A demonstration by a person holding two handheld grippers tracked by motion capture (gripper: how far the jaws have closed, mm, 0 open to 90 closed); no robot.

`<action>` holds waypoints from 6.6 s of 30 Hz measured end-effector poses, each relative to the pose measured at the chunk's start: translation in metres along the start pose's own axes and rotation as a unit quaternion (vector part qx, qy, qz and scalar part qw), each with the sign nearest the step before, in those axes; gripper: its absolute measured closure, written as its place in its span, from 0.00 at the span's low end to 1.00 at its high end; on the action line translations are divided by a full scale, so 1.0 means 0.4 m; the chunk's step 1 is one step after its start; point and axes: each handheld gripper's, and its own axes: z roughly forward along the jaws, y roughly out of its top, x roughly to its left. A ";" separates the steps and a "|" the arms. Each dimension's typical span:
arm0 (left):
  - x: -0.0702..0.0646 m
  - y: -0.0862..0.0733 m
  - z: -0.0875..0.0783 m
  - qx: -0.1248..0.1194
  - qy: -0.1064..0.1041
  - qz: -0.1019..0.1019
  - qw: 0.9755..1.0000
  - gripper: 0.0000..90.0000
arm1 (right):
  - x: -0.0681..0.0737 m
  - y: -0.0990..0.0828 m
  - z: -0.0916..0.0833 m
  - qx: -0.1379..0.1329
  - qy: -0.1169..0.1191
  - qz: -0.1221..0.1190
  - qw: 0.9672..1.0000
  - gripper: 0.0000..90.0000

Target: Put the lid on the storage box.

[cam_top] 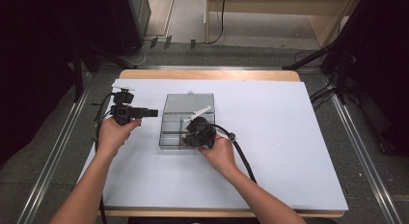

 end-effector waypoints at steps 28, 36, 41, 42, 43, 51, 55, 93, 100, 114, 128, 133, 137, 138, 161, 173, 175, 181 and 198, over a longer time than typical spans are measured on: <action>0.002 0.000 -0.002 -0.001 0.000 -0.001 1.000 0.46 | -0.008 0.008 -0.023 -0.008 0.002 0.004 1.000 0.76; 0.002 0.000 -0.002 0.000 0.000 -0.001 1.000 0.45 | -0.011 0.012 -0.037 -0.016 0.004 0.006 1.000 0.74; 0.002 0.000 -0.003 0.000 0.000 0.000 1.000 0.45 | -0.017 0.013 -0.045 -0.022 0.009 0.008 1.000 0.70; 0.002 0.000 -0.002 0.000 0.000 0.000 1.000 0.45 | -0.018 0.013 -0.049 -0.021 0.010 0.010 1.000 0.70; 0.002 0.000 -0.002 0.000 0.000 0.000 1.000 0.45 | -0.020 0.013 -0.051 -0.024 0.010 0.009 1.000 0.69; 0.005 0.000 -0.002 0.000 0.001 -0.002 1.000 0.45 | -0.041 0.016 -0.072 -0.035 0.015 0.019 0.999 0.64; 0.005 0.000 -0.001 0.001 0.000 -0.003 1.000 0.45 | -0.049 0.015 -0.082 -0.040 0.014 0.022 0.999 0.62; 0.011 0.002 0.004 0.002 0.002 -0.005 1.000 0.45 | -0.156 -0.004 -0.180 -0.071 -0.040 0.064 0.995 0.37; 0.015 0.002 0.008 0.004 0.004 -0.006 1.000 0.45 | -0.175 -0.011 -0.197 -0.077 -0.049 0.073 0.993 0.37; 0.024 0.027 0.055 0.015 0.004 -0.011 1.000 0.46 | -0.237 -0.022 -0.189 -0.070 -0.071 0.107 0.989 0.38; 0.049 0.074 0.112 0.044 0.018 -0.023 0.999 0.48 | -0.297 -0.005 -0.146 -0.063 -0.075 0.147 0.984 0.42; 0.051 0.092 0.134 0.055 0.025 -0.028 0.998 0.49 | -0.306 0.025 -0.138 -0.063 -0.076 0.151 0.984 0.44; 0.050 0.105 0.145 0.062 0.029 -0.025 0.997 0.49 | -0.319 0.044 -0.124 -0.053 -0.071 0.165 0.982 0.44; 0.048 0.109 0.147 0.062 0.029 -0.025 0.997 0.49 | -0.323 0.047 -0.121 -0.053 -0.066 0.171 0.982 0.44; 0.052 0.136 0.213 0.102 0.024 -0.054 0.993 0.60 | -0.355 0.113 -0.045 0.009 -0.063 0.226 0.972 0.61; 0.036 0.151 0.232 0.118 0.024 -0.070 0.990 0.60 | -0.377 0.129 -0.029 0.037 -0.038 0.306 0.950 0.62; 0.040 0.151 0.232 0.121 0.020 -0.077 0.989 0.60 | -0.379 0.131 -0.028 0.041 -0.036 0.312 0.949 0.61; 0.049 0.152 0.234 0.127 0.005 -0.095 0.987 0.60 | -0.381 0.137 -0.015 0.045 -0.024 0.326 0.944 0.56; 0.022 0.157 0.170 0.058 -0.014 -0.076 0.995 0.65 | -0.339 0.150 -0.081 -0.004 -0.056 0.262 0.963 0.66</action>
